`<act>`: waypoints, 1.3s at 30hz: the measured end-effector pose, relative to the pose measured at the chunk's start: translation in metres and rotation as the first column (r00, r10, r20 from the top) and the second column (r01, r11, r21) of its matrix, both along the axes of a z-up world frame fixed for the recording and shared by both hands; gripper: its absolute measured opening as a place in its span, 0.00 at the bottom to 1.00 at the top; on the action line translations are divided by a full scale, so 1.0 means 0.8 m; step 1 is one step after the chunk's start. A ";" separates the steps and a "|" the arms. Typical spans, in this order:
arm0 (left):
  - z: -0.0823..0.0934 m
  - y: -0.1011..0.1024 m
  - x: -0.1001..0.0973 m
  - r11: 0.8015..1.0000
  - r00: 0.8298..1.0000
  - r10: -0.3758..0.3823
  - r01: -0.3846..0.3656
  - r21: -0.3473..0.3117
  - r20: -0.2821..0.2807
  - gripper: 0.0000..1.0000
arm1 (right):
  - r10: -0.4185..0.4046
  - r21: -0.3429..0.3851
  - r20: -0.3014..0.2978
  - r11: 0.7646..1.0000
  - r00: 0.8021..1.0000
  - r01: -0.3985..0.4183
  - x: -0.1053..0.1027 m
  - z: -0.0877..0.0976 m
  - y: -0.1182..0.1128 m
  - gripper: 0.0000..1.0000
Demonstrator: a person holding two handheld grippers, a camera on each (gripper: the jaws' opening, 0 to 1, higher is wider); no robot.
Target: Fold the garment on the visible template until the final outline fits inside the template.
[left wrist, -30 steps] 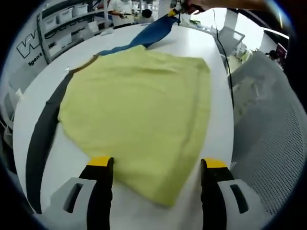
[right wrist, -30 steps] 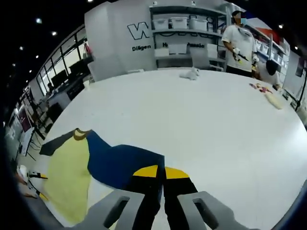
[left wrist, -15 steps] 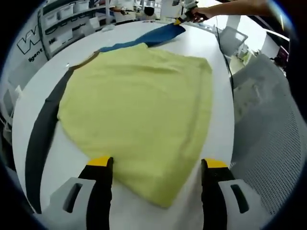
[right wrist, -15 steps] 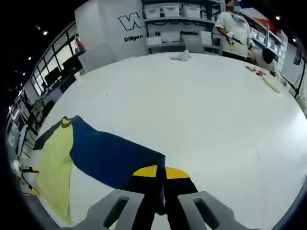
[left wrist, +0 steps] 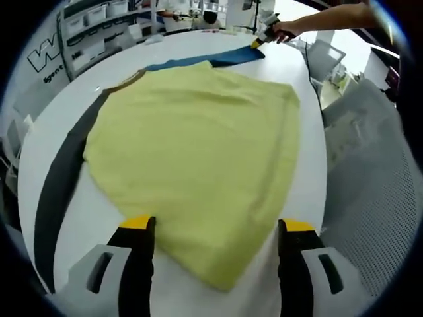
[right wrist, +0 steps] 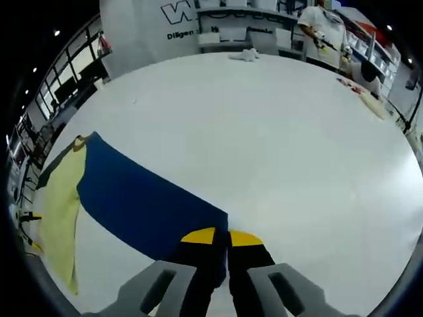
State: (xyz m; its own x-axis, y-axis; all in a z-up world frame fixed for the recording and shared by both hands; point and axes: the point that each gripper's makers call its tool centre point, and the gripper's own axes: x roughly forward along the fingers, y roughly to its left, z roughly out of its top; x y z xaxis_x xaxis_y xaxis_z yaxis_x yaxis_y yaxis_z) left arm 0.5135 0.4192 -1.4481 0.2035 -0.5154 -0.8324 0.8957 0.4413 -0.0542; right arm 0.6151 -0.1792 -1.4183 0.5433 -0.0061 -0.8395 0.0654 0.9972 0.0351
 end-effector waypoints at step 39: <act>0.014 0.012 0.005 0.998 0.992 -0.027 0.033 -0.047 0.123 0.80 | 0.268 -0.120 0.089 0.959 0.959 -0.257 -0.065 0.041 0.108 0.27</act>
State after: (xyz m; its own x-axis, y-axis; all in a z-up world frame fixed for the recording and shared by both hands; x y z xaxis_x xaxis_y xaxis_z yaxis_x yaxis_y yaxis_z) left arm 0.5176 0.4291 -1.4371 0.2860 -0.5621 -0.7760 0.9097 0.4137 0.0356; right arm 0.5632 -0.0925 -1.3856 0.6210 0.0623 -0.7813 -0.1973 0.9772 -0.0789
